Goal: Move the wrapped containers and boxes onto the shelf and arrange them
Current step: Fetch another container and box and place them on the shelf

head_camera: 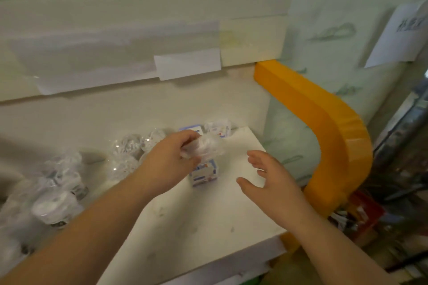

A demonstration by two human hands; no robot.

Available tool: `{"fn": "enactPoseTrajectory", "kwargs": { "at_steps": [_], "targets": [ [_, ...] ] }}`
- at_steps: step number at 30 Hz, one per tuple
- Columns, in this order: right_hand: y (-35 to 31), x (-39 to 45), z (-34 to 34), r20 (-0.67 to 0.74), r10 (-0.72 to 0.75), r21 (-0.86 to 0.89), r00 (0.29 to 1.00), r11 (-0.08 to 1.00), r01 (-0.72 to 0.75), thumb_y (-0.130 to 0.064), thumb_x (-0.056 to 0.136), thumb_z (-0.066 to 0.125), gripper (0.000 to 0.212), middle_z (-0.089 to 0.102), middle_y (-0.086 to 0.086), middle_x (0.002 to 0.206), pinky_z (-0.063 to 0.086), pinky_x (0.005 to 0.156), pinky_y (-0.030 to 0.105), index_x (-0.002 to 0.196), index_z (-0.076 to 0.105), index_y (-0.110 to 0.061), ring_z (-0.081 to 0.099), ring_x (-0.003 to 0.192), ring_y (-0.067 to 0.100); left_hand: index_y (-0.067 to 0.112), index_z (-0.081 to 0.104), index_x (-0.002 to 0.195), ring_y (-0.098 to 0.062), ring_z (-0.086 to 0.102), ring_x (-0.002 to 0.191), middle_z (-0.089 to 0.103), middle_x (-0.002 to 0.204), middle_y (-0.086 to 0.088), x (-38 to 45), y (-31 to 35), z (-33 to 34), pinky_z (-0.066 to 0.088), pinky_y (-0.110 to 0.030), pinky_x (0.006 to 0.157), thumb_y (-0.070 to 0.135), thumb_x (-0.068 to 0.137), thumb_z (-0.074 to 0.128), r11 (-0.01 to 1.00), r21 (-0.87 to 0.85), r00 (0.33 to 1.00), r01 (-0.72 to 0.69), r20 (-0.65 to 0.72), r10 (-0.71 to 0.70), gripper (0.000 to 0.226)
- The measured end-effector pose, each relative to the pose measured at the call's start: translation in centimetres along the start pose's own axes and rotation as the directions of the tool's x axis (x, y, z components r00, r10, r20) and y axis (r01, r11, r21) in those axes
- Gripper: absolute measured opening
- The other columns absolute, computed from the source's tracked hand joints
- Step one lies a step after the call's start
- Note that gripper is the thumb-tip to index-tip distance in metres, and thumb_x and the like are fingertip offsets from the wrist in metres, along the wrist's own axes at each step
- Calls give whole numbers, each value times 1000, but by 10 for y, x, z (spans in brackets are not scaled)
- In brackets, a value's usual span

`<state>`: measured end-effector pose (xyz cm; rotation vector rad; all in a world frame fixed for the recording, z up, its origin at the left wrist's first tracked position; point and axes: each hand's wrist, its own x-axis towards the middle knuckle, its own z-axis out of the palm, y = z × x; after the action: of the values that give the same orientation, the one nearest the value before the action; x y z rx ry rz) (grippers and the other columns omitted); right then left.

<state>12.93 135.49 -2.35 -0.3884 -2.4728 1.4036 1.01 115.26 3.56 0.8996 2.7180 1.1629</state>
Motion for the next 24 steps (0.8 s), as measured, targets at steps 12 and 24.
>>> {"fn": "enactPoseTrajectory", "kwargs": {
  "at_steps": [12,24],
  "targets": [
    [13,8,-22,40,14,-109,999,994,-9,-39,85,69,57,49,-19,133,45,103,32,136,43,-40,47,123,4,22,63,113,-23,60,103,62,115,1,126,9,81,50,-38,88,3,84,58,796,528,866,-296,501,-10,35],
    [17,11,-24,73,39,-97,997,995,-32,-38,84,71,56,50,-19,131,46,101,30,134,45,-40,48,121,4,38,51,137,-32,35,128,42,138,-3,121,13,91,40,-48,103,29,98,39,771,617,917,-154,381,-122,42]
  ]
}}
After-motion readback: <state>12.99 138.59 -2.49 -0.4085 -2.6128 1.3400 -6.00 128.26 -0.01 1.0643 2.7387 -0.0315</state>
